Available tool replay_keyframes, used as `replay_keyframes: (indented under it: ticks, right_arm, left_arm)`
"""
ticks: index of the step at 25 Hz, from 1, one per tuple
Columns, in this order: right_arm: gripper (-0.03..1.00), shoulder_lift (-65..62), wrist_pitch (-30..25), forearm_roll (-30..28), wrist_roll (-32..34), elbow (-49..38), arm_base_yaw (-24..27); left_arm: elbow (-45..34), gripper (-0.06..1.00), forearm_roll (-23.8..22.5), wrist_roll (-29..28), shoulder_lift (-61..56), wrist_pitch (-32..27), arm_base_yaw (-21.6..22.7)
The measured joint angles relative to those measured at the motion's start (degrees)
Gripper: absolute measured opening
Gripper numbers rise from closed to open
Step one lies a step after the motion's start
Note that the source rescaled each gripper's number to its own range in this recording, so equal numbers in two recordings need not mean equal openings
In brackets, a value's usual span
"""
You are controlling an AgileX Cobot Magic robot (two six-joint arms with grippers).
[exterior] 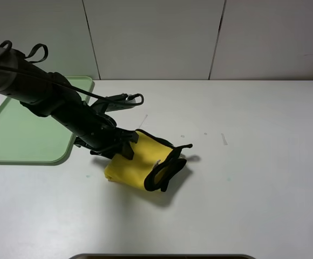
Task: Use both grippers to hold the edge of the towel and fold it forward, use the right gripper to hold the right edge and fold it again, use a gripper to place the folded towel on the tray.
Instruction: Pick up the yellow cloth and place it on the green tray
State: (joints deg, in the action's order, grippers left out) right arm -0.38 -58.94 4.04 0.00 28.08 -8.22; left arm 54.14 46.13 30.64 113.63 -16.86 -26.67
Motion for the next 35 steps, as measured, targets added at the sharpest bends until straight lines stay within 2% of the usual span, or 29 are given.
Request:
replay_keyframes:
  ticks: [4,6,16,24,35]
  right_arm:
    - [1.0,0.0,0.0,0.0,0.0,0.0,0.0]
    - [1.0,0.0,0.0,0.0,0.0,0.0,0.0]
    - [1.0,0.0,0.0,0.0,0.0,0.0,0.0]
    - [1.0,0.0,0.0,0.0,0.0,0.0,0.0]
    - [1.0,0.0,0.0,0.0,0.0,0.0,0.0]
  left_arm:
    - [0.0,0.09,0.0,-0.6,0.0,0.0,0.0]
    - [0.0,0.05,0.0,-1.1,0.0,0.0,0.0]
    - [0.0,0.05,-0.1,-1.7,0.0,-0.7,0.0]
    - [0.0,0.05,-2.2,-1.8,-1.1,-1.9,0.1]
    - [-0.1,0.05,-6.3,-1.8,-6.6,-4.0,5.0]
